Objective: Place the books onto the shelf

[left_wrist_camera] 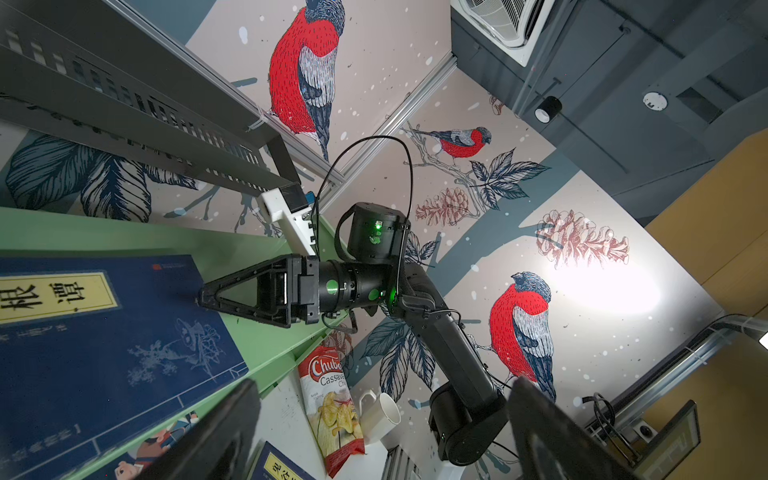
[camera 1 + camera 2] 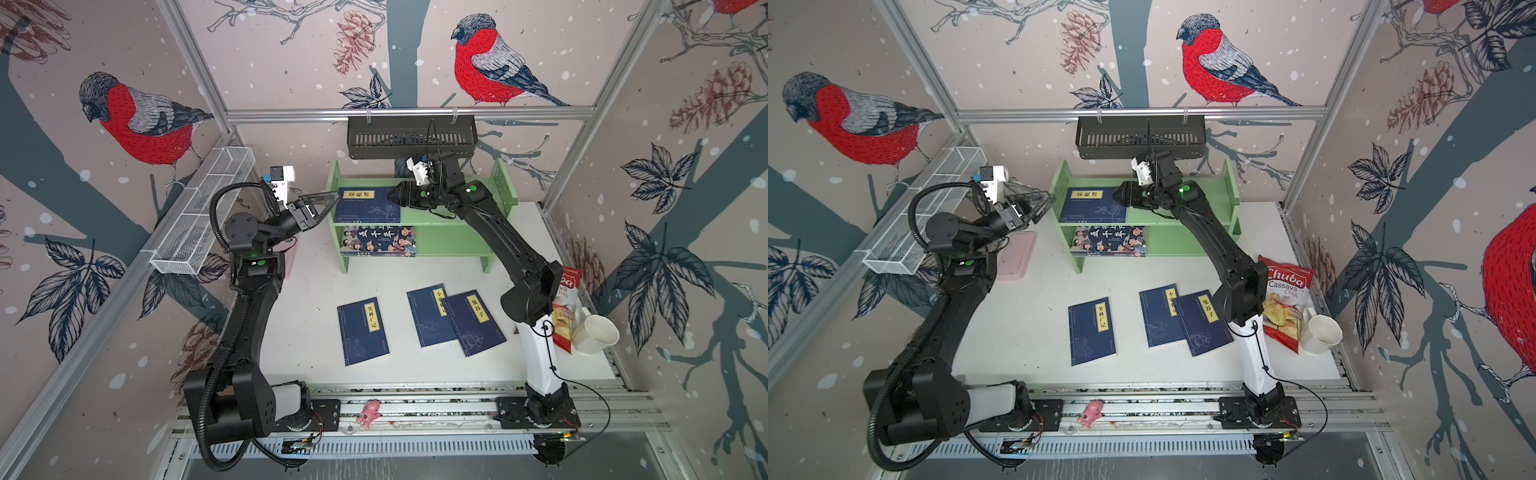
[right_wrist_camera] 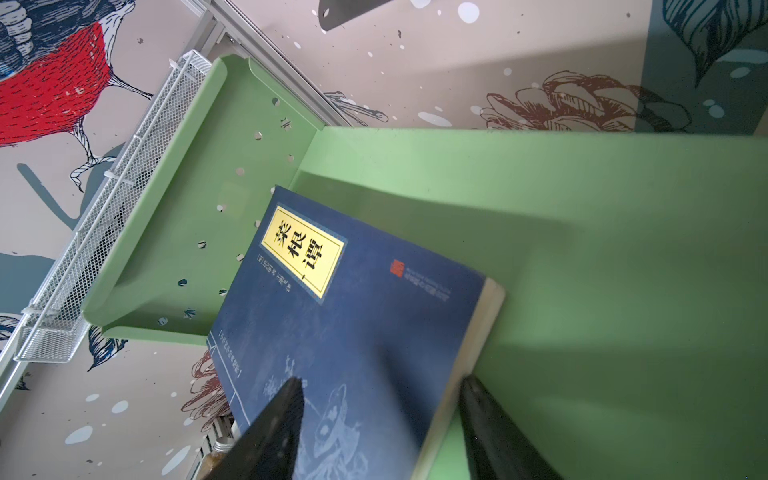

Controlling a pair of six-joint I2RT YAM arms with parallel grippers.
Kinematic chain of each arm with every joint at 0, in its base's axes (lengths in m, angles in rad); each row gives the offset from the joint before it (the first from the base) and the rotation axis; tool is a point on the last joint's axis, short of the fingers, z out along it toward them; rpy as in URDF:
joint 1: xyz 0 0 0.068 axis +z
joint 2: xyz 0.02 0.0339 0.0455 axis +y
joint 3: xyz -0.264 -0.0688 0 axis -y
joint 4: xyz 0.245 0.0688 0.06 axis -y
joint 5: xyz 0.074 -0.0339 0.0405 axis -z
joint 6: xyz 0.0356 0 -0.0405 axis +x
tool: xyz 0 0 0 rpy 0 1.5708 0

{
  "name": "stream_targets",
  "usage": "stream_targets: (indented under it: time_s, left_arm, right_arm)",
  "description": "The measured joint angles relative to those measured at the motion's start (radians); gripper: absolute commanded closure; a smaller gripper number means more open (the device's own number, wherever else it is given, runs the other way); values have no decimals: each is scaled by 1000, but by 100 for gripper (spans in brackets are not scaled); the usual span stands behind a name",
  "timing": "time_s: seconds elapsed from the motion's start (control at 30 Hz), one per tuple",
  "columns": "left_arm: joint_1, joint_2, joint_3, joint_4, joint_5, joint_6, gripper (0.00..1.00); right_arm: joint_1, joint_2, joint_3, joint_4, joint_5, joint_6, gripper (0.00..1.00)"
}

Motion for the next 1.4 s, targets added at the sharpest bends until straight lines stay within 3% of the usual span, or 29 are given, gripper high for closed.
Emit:
stream_targets:
  time_s: [0.83, 1.13, 1.3, 1.4]
  left_arm:
    - [0, 6, -2, 28, 0, -36, 6]
    - [0, 0, -1, 22, 2, -39, 6]
    - [1, -43, 33, -95, 8, 62, 6]
    - [2, -78, 82, -261, 5, 188, 6]
  right_arm:
    - [0, 18, 5, 40, -33, 24, 37]
    - [1, 0, 5, 24, 11, 42, 32]
    - [-8, -111, -33, -7, 111, 42, 29]
    - [-12, -225, -101, 2, 166, 38, 29]
